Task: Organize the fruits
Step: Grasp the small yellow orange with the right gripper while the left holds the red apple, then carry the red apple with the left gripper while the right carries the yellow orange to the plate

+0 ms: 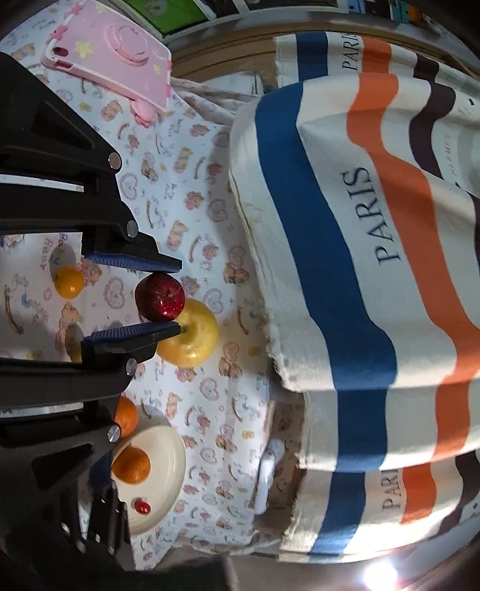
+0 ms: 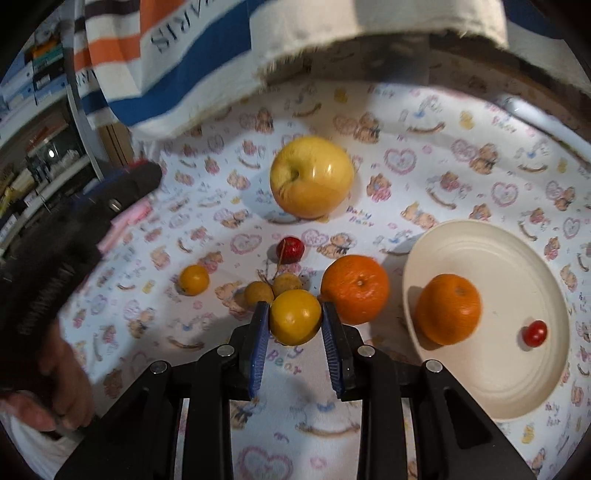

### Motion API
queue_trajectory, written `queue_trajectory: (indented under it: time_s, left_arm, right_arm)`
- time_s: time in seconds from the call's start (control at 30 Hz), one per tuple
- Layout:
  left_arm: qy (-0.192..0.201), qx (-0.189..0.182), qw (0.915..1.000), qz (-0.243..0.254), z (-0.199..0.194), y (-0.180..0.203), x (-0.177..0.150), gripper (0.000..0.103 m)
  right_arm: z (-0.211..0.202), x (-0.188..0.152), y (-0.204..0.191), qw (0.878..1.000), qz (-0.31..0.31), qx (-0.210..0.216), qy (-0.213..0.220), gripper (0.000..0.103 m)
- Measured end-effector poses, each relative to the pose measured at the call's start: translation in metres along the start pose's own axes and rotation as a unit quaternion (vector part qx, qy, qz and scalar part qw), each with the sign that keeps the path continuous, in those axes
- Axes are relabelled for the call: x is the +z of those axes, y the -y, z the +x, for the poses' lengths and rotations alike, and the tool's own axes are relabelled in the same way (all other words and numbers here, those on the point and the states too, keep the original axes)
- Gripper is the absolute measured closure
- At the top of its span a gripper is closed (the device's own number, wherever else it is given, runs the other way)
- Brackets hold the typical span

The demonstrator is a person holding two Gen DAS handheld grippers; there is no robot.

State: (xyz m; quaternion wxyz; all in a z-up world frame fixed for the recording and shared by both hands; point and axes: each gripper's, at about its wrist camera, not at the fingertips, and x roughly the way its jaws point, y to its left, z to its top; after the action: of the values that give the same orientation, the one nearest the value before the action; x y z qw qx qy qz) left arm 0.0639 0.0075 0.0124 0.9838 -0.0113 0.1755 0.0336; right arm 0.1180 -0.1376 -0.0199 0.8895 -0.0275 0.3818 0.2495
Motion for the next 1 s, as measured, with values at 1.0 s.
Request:
queue_trajectory:
  time_s: [1.0]
  left_arm:
    - [0.016, -0.128, 0.987, 0.095, -0.016, 0.047, -0.009, 0.077]
  right_arm:
    - [-0.107, -0.053, 0.108, 0.956, 0.047, -0.206, 0.206, 0.074]
